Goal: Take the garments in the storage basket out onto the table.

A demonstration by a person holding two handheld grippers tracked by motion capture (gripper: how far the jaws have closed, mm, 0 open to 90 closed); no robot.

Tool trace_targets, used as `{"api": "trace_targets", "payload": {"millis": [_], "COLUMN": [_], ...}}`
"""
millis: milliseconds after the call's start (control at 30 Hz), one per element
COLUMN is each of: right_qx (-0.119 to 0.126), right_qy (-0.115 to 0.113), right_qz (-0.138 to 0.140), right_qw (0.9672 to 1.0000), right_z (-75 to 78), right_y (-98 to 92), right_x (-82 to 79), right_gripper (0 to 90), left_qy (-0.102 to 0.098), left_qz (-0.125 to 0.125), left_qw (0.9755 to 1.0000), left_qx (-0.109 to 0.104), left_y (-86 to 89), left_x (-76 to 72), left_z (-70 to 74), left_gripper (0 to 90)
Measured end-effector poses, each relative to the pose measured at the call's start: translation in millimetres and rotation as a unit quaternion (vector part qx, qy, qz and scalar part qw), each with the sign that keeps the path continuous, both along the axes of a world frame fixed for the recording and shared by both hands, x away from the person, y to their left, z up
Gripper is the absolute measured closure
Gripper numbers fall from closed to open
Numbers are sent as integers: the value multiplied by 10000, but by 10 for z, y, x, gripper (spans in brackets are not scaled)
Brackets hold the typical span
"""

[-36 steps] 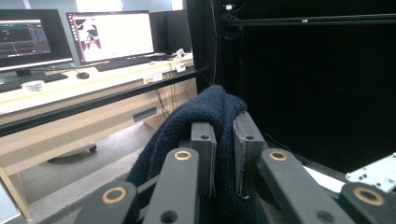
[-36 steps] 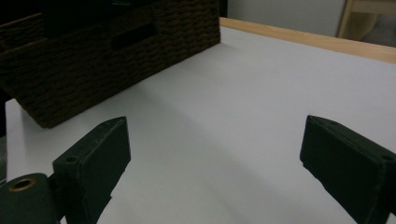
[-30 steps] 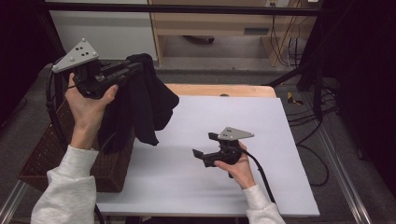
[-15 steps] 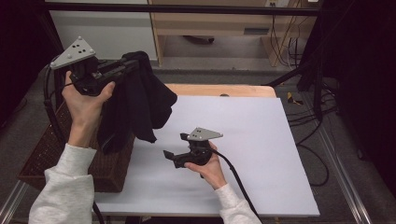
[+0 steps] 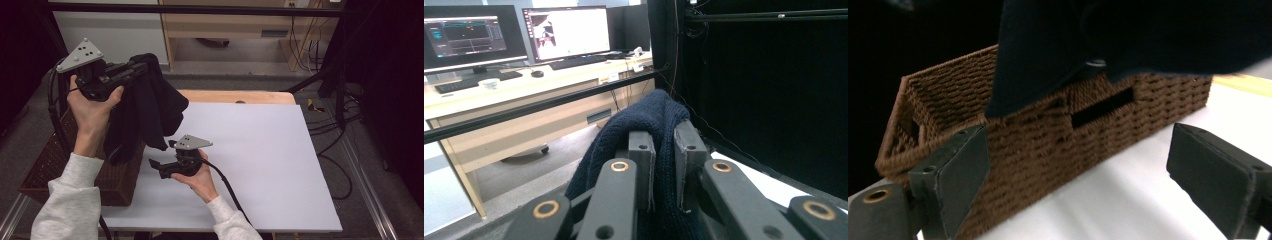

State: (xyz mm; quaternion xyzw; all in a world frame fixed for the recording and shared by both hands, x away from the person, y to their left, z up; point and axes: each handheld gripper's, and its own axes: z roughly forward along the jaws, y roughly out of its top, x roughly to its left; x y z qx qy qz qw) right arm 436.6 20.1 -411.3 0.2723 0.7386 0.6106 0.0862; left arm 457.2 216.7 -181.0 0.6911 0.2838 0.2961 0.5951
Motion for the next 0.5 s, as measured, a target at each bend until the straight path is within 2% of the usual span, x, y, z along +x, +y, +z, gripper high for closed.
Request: {"api": "trace_targets", "payload": {"millis": [167, 500], "right_qx": [39, 148], "right_qy": [22, 7], "right_qz": [-36, -58], "right_qw": [10000, 9999], "right_z": [-17, -24], "right_y": [132, 262], "right_x": [24, 64], "right_gripper": [108, 118], "left_qy": [-21, -15], "left_qz": [95, 137], "left_qw": [10000, 9998], "left_qx": [21, 113], "left_y": [19, 21], "left_x": [12, 24], "left_z": [1, -32], "left_gripper": [811, 811]}}
